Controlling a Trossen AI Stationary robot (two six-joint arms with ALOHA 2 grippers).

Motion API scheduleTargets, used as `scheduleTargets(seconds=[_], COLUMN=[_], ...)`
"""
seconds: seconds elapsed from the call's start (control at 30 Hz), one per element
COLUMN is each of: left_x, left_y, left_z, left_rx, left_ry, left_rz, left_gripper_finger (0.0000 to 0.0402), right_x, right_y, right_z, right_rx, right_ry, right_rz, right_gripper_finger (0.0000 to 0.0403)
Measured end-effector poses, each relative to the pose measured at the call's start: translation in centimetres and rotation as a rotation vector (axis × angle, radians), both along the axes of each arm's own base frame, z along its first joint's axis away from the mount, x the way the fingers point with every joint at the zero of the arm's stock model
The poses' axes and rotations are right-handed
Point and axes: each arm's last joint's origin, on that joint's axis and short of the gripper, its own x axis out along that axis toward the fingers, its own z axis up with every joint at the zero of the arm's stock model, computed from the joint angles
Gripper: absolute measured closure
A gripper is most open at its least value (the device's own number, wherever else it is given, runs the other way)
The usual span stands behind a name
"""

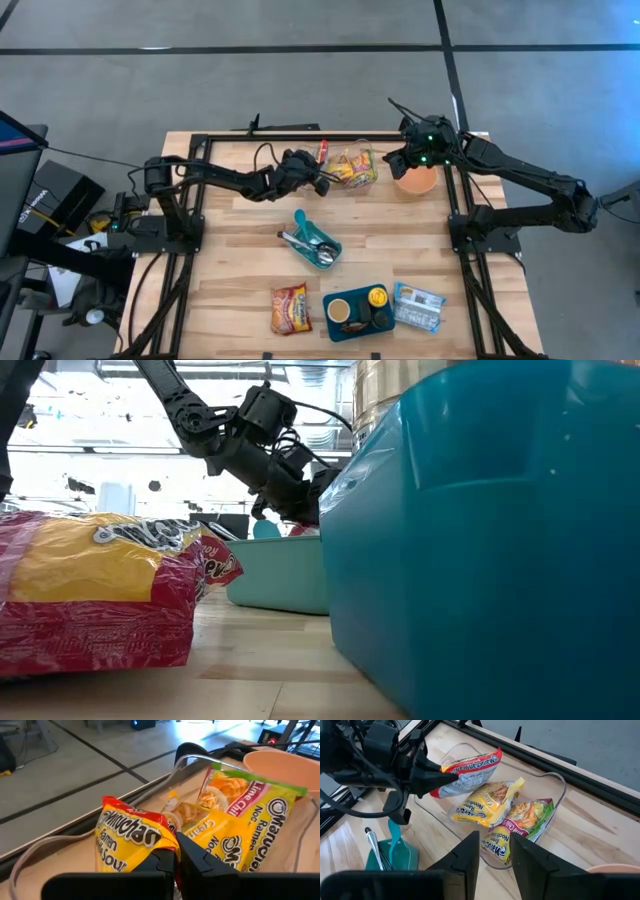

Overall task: Pick & Place Food Item
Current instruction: Put the orange noodle pack into the transparent bin

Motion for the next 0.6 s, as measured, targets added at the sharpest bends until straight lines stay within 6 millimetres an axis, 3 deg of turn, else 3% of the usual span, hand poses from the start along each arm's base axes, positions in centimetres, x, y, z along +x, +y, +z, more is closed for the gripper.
scheduleTargets(seconds=[0.33,0.6], left_x=[0.02,0.05], left_y=[0.07,0.06], left_z=[0.00,-0.05], left_rx=[-0.012,-0.027], left_ry=[-0.006,-0.006], left_rz=[-0.026,-0.057], left_gripper_finger=[0.0392,0.0312], right_x=[0.00,0.00], right_y=[0.00,0.00], right_z=[0.00,0.00], right_rx=[0.000,0.000], right_ry=[0.000,0.000], right_rz=[0.000,0.000], right_gripper_finger=[0.0301,0.0301])
